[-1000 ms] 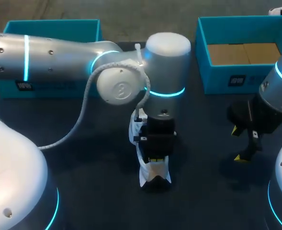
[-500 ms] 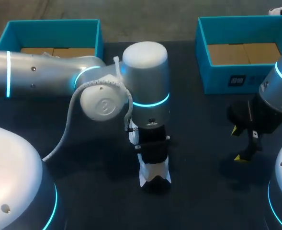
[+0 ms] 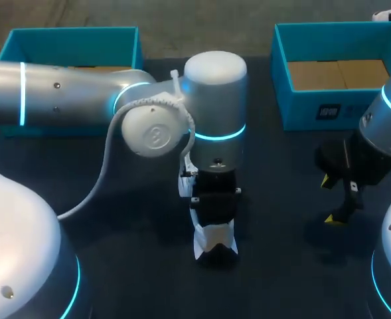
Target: Take the shoe out of the shoebox, open the shoe tongue, remove and reinsert the insole, then place the shoe into the shoebox
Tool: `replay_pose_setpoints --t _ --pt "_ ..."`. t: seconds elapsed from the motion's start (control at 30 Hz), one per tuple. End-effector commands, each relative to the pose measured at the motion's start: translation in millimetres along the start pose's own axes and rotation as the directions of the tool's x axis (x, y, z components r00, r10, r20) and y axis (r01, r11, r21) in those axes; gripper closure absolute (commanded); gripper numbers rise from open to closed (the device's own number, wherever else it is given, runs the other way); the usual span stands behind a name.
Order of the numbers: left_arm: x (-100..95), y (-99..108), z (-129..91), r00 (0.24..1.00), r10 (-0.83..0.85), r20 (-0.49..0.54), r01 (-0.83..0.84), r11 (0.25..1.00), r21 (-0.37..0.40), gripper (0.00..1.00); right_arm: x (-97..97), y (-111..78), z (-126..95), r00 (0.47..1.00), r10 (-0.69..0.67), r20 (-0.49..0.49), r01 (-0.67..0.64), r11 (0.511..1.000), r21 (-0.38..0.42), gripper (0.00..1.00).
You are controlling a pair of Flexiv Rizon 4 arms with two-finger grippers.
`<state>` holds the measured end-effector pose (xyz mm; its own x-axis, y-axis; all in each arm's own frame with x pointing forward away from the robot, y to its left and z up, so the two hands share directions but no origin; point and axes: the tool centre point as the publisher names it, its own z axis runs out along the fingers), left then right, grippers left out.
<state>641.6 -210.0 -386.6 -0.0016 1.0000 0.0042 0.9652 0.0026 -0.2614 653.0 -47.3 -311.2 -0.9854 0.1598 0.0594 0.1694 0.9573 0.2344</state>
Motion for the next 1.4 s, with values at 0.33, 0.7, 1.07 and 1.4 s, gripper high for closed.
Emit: replay_pose_setpoints --t 0.33,0.7,1.07,1.4 --pt "-5.3 17.9 29.6 0.995 -0.06 -0.078 0.058 0.998 -0.031 1.0 1.3 -0.6 0.4 1.0 -0.001 0.003 0.001 1.0 0.0 0.0" --pt "-0.5 28.4 -6.7 0.995 -0.097 0.013 0.098 0.985 -0.142 1.0 1.3 -0.6 0.4 1.0 -0.001 0.003 0.001 1.0 0.0 0.0" --pt "2.1 41.4 11.7 0.993 -0.115 -0.008 0.114 0.988 -0.102 1.0 1.3 -0.6 0.4 1.0 -0.001 0.003 0.001 1.0 0.0 0.0" --pt "15.2 22.8 -33.7 0.994 -0.097 0.048 0.105 0.977 -0.188 1.0 1.3 -0.6 0.4 1.0 -0.001 0.003 0.001 1.0 0.0 0.0"
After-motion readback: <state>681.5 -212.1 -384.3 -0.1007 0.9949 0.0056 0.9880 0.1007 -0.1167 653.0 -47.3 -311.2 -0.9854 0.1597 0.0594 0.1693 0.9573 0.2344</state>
